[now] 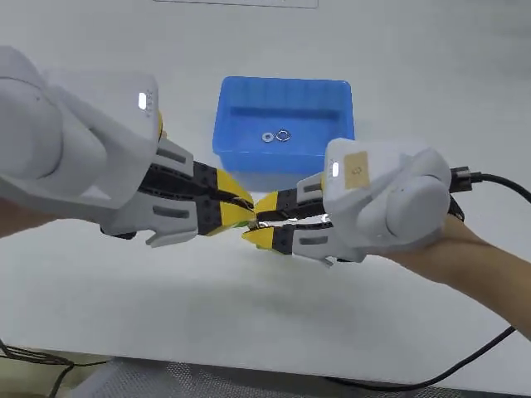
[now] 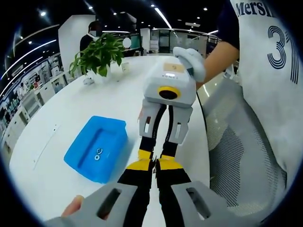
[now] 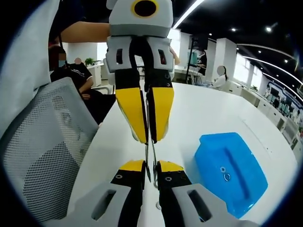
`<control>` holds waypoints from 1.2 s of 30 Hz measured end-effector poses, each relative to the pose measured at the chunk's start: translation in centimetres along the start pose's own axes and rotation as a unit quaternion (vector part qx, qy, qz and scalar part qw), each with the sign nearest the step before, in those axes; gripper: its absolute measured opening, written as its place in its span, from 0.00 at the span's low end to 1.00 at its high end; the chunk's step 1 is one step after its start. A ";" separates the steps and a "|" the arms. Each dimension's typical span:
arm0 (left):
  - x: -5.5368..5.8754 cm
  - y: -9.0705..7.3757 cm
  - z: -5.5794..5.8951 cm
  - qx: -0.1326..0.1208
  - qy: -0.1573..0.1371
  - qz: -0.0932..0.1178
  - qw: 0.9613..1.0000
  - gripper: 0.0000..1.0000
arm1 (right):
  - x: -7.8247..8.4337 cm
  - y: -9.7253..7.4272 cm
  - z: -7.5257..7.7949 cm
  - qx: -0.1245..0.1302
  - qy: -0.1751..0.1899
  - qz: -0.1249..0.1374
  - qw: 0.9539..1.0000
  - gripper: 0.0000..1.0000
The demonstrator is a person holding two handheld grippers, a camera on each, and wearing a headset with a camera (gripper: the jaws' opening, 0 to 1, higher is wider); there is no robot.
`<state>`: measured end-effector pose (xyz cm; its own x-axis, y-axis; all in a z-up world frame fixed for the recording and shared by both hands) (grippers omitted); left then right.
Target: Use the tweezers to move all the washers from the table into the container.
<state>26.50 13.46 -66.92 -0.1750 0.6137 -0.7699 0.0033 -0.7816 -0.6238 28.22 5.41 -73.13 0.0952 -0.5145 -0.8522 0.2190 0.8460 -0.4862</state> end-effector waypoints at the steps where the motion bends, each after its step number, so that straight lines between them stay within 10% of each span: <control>1: 0.0 0.0 0.0 0.000 0.001 0.000 1.000 0.07 | 0.0 0.0 0.0 -0.001 0.003 0.000 1.000 0.11; 36: 0.5 1.1 -0.8 0.008 -0.010 -0.012 1.000 0.07 | 1.1 0.4 0.4 -0.002 0.015 -0.014 1.000 0.12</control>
<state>27.23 12.95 -68.08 -0.1940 0.6296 -0.7523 -0.0168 -0.7689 -0.6391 28.81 5.16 -74.16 0.0594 -0.5338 -0.8435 0.2176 0.8316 -0.5110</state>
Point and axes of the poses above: the centre of the closed fingertips' face, and the gripper's own axes: y roughly forward along the fingers, z roughly to its right, x roughly out of its underside, the point moved 7 cm from there along -y, roughly backward along the fingers, and after that the axes turned 14 degrees about x, right-handed, at the moved point
